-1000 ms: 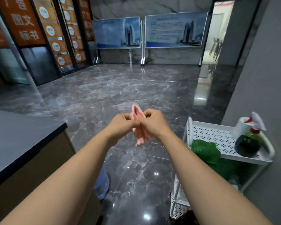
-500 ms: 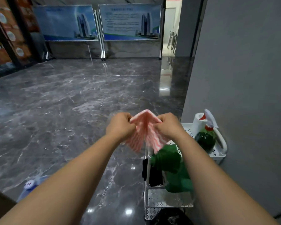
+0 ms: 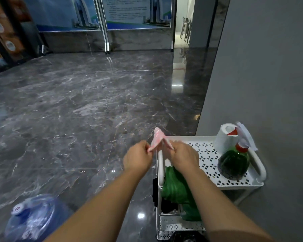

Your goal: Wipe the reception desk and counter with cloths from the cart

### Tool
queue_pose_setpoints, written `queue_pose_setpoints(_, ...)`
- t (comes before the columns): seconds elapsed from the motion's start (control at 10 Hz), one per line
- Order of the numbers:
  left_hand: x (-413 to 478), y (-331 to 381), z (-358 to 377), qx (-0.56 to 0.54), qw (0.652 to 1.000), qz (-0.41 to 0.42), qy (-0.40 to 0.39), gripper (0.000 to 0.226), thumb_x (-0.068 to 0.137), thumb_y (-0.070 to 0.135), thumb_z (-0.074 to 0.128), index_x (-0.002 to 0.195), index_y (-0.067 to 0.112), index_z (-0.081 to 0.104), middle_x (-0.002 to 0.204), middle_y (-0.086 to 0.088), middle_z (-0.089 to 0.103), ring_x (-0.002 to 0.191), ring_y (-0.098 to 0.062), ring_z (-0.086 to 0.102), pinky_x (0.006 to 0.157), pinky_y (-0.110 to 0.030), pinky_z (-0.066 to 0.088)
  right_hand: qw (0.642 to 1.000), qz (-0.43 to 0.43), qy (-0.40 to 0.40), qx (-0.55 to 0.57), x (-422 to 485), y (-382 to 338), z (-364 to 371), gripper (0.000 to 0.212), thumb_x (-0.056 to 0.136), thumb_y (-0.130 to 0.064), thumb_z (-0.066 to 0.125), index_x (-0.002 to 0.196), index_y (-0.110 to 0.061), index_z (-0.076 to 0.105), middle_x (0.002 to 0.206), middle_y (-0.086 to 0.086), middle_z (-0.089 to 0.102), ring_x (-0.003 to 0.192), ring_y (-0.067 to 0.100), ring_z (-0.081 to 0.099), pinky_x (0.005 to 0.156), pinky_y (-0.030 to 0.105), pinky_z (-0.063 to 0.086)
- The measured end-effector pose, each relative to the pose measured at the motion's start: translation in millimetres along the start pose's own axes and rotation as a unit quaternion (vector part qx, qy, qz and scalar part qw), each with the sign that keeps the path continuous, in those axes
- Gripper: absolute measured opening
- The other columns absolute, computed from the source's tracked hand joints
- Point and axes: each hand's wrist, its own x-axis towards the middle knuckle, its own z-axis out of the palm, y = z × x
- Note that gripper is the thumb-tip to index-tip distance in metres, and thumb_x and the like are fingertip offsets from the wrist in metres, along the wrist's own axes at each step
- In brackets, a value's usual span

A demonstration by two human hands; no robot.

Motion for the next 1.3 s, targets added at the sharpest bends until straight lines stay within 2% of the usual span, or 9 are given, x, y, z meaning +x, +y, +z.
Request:
queue_pose_setpoints(0.4,-28,-23,26,-0.142,0.973,0.024,-0.183,0.010,0.078,0.019,0.060,0.080,0.015,0.069,0.083,-0.003,0.073,0.082,-0.024,0.069,0.077,-0.043,0.057,0.986,-0.064,-0.155,-0.012,-35,6,16,0.025,0.093,-0.024,0.050,0.110,-0.028,0.068,0.104,0.003,0.069,0.080,0.022,0.055,0.065,0.027,0.039)
queue_pose_setpoints(0.5,-24,-22,18,-0.222,0.957,-0.027,-0.184,0.019,0.081,-0.002,0.056,0.087,0.008,0.071,0.092,-0.011,0.073,0.094,-0.029,0.069,0.085,-0.042,0.056,0.987,-0.046,-0.152,-0.008,-31,10,13,0.027,0.092,-0.023,0.052,0.112,-0.030,0.070,0.107,0.001,0.069,0.085,0.023,0.059,0.067,0.027,0.040)
queue_pose_setpoints(0.6,-16,-11,4,-0.321,0.928,-0.114,-0.147,0.026,0.090,-0.002,0.045,0.100,0.008,0.067,0.103,-0.008,0.068,0.099,-0.027,0.062,0.087,-0.036,0.050,0.983,0.043,-0.080,0.157,-20,9,6,0.030,0.094,-0.021,0.049,0.116,-0.023,0.070,0.117,0.000,0.067,0.107,0.025,0.060,0.083,0.030,0.045)
queue_pose_setpoints(0.7,-18,7,-3,-0.377,0.901,-0.147,-0.156,0.019,0.100,0.019,0.038,0.104,0.020,0.057,0.097,0.001,0.055,0.092,-0.016,0.052,0.084,-0.031,0.043,0.905,0.120,-0.059,0.403,-16,-3,-3,0.032,0.101,-0.026,0.040,0.119,-0.015,0.064,0.120,0.002,0.062,0.117,0.025,0.054,0.092,0.033,0.042)
queue_pose_setpoints(0.8,-20,28,5,-0.496,0.813,-0.222,-0.210,0.043,0.102,0.047,0.028,0.109,0.017,0.057,0.095,-0.005,0.064,0.088,-0.019,0.059,0.084,-0.039,0.053,0.721,0.203,-0.168,0.641,-18,-25,-2,0.050,0.103,-0.048,0.027,0.129,-0.014,0.053,0.108,0.004,0.055,0.124,0.027,0.052,0.093,0.034,0.042)
queue_pose_setpoints(0.9,-18,31,20,-0.515,0.790,-0.242,-0.229,0.060,0.098,0.058,0.027,0.109,0.011,0.064,0.105,-0.015,0.070,0.091,-0.026,0.067,0.074,-0.039,0.057,0.711,0.202,-0.215,0.638,-15,-30,14,0.061,0.098,-0.062,0.023,0.118,-0.018,0.062,0.105,0.010,0.066,0.113,0.030,0.061,0.097,0.037,0.047)
queue_pose_setpoints(1.0,-18,34,22,-0.514,0.795,-0.242,-0.214,0.068,0.096,0.061,0.026,0.124,0.010,0.060,0.109,-0.014,0.069,0.091,-0.024,0.069,0.066,-0.032,0.056,0.729,0.200,-0.217,0.617,-9,-27,22,0.070,0.095,-0.066,0.024,0.097,-0.012,0.069,0.086,0.014,0.071,0.086,0.027,0.067,0.084,0.036,0.052)
queue_pose_setpoints(1.1,-22,38,12,-0.474,0.827,-0.209,-0.219,0.068,0.098,0.058,0.024,0.128,0.006,0.056,0.104,-0.011,0.069,0.081,-0.017,0.070,0.060,-0.027,0.056,0.754,0.196,-0.209,0.590,-5,-28,21,0.071,0.094,-0.068,0.026,0.102,-0.012,0.069,0.091,0.015,0.072,0.088,0.028,0.068,0.084,0.036,0.053)
queue_pose_setpoints(1.3,-25,41,-26,-0.351,0.909,-0.125,-0.188,0.070,0.099,0.058,0.010,0.151,0.015,0.026,0.156,-0.002,0.023,0.146,-0.021,0.019,0.118,-0.036,0.016,0.902,0.076,-0.205,0.373,-3,-29,14,0.098,0.058,-0.096,0.024,0.137,-0.041,0.047,0.123,0.001,0.064,0.110,0.026,0.063,0.100,0.047,0.046)
